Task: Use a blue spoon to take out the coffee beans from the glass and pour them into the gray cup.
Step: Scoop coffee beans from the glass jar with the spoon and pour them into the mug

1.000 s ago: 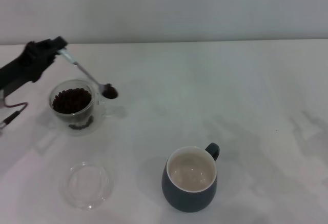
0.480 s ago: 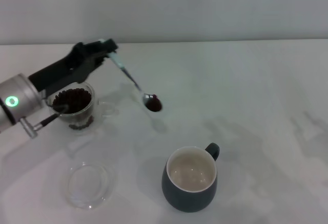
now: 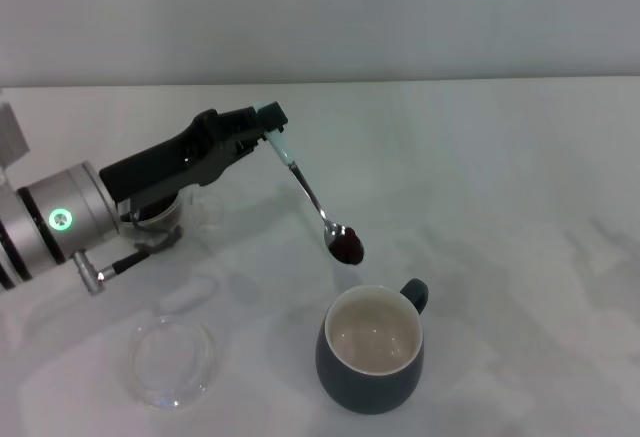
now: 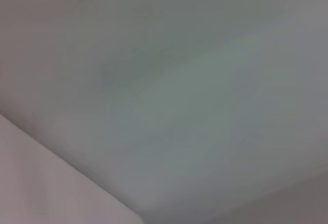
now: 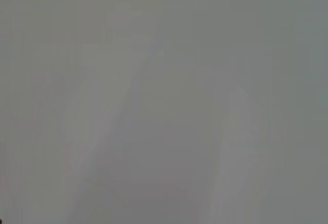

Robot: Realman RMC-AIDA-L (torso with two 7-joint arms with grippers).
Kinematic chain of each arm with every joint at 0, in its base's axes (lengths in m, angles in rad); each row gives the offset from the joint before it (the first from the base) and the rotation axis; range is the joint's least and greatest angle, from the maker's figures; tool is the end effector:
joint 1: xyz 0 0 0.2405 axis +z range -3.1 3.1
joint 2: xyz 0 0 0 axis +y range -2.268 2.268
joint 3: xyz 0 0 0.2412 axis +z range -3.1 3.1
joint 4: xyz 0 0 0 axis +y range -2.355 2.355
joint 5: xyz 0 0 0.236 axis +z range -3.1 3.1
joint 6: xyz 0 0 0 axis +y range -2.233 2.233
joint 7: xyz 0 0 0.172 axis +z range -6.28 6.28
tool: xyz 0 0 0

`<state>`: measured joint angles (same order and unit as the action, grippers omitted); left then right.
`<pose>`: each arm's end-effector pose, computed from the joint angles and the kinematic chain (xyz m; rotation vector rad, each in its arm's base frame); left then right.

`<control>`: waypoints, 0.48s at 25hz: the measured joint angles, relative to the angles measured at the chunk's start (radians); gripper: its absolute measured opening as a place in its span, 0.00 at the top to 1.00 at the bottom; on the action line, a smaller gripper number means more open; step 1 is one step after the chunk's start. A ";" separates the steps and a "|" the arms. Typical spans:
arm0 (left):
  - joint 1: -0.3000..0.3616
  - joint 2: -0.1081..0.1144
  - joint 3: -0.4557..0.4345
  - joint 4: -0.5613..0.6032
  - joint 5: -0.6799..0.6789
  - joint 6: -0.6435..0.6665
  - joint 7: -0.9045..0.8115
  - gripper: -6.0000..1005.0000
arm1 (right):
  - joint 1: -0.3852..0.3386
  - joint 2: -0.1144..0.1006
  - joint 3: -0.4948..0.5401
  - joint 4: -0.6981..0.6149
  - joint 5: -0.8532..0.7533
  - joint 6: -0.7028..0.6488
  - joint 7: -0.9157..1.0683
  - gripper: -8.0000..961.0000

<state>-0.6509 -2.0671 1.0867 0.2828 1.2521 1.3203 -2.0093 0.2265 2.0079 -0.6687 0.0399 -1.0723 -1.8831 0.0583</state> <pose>-0.2020 0.3887 -0.0656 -2.1929 -1.8121 -1.3295 0.3282 0.2365 0.0292 -1.6551 -0.0004 0.8635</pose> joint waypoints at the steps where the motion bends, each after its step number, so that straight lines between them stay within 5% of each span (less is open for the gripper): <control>1: 0.003 -0.001 0.004 0.000 0.000 0.004 0.000 0.87 | 0.000 0.000 0.000 0.000 0.000 0.000 0.000 0.63; 12: 0.012 -0.004 0.108 0.009 0.000 0.017 0.016 0.87 | -0.001 0.001 -0.005 0.008 -0.007 -0.013 0.000 0.63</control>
<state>-0.6393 -2.0706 1.1947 0.2914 1.2521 1.3377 -1.9936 0.2260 2.0094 -0.6736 0.0478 -1.0791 -1.8957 0.0583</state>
